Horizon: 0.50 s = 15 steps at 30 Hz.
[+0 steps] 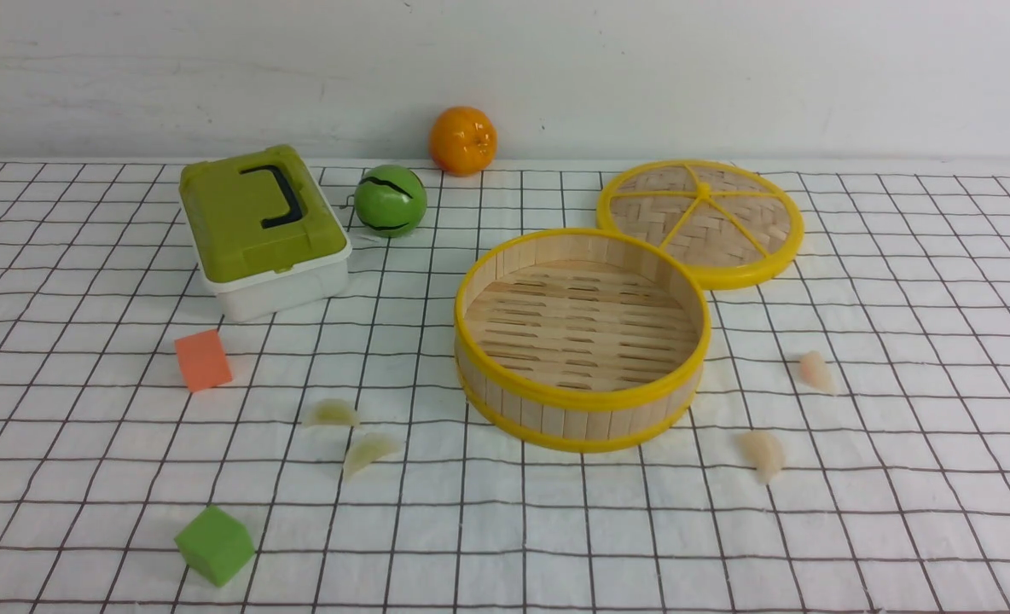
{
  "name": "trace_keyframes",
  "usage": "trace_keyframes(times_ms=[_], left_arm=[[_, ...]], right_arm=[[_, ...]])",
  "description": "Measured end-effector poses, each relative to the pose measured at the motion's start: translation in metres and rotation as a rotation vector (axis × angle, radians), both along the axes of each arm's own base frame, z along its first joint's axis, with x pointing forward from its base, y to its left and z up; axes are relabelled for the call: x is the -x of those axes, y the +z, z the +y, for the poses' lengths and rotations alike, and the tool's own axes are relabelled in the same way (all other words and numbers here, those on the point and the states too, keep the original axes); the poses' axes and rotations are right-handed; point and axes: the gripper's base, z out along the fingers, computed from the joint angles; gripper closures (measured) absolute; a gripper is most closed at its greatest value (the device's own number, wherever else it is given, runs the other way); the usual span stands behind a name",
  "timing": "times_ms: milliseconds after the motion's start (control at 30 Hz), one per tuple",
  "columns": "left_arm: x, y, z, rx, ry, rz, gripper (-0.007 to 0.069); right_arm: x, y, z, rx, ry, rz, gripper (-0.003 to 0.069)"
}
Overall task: Put the dumplings into the steamer on the table with the white tablecloth.
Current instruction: 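Reach for and grasp a dumpling on the table with the left gripper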
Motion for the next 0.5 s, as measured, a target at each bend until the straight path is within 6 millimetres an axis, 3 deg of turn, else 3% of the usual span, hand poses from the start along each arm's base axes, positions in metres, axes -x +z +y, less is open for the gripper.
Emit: trace_keyframes(times_ms=[167, 300, 400, 467, 500], left_arm=[[0.003, 0.012, 0.001, 0.055, -0.004, -0.126, 0.0395], [0.009, 0.028, 0.006, 0.429, -0.079, -0.273, 0.0398], [0.017, 0.057, 0.007, 0.566, -0.144, -0.335, 0.0451], [0.022, 0.08, 0.006, 0.538, -0.158, -0.346, 0.0504], [0.023, 0.097, 0.004, 0.491, -0.155, -0.327, 0.0559]], right_arm=[[0.008, 0.019, 0.0, -0.108, 0.043, -0.226, 0.0419], [0.015, 0.029, -0.001, -0.31, 0.155, -0.36, 0.0422], [0.019, 0.043, 0.0, -0.364, 0.196, -0.378, 0.0468], [0.023, 0.058, 0.0, -0.365, 0.203, -0.386, 0.0515], [0.024, 0.07, 0.001, -0.349, 0.197, -0.364, 0.0576]])
